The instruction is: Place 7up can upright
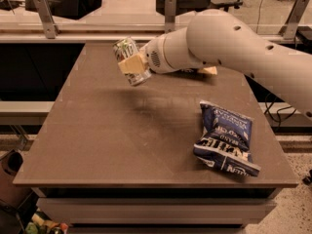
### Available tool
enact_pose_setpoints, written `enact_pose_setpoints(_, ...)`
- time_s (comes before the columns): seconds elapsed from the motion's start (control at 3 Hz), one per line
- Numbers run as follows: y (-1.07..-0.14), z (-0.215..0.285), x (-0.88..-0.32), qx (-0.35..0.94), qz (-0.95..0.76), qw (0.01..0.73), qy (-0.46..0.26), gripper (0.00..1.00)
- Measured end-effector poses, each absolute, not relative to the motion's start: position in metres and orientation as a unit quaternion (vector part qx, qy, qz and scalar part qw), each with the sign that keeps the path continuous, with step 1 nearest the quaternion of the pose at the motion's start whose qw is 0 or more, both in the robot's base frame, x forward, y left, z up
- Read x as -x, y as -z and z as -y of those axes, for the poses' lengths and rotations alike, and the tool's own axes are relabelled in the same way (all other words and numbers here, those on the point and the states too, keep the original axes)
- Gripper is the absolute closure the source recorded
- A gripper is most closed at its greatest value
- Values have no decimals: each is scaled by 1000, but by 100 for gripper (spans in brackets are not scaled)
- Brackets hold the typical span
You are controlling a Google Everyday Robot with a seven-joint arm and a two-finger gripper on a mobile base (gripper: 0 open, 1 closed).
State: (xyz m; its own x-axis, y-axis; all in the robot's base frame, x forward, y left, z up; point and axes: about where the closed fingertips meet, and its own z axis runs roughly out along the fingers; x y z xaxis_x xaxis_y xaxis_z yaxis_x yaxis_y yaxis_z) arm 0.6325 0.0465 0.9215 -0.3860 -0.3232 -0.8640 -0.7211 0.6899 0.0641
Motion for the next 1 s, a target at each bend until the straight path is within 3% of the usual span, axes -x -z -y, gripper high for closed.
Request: enact_pose_setpoints(1.0,-893,-69,-650,306,-779,490,-243,100)
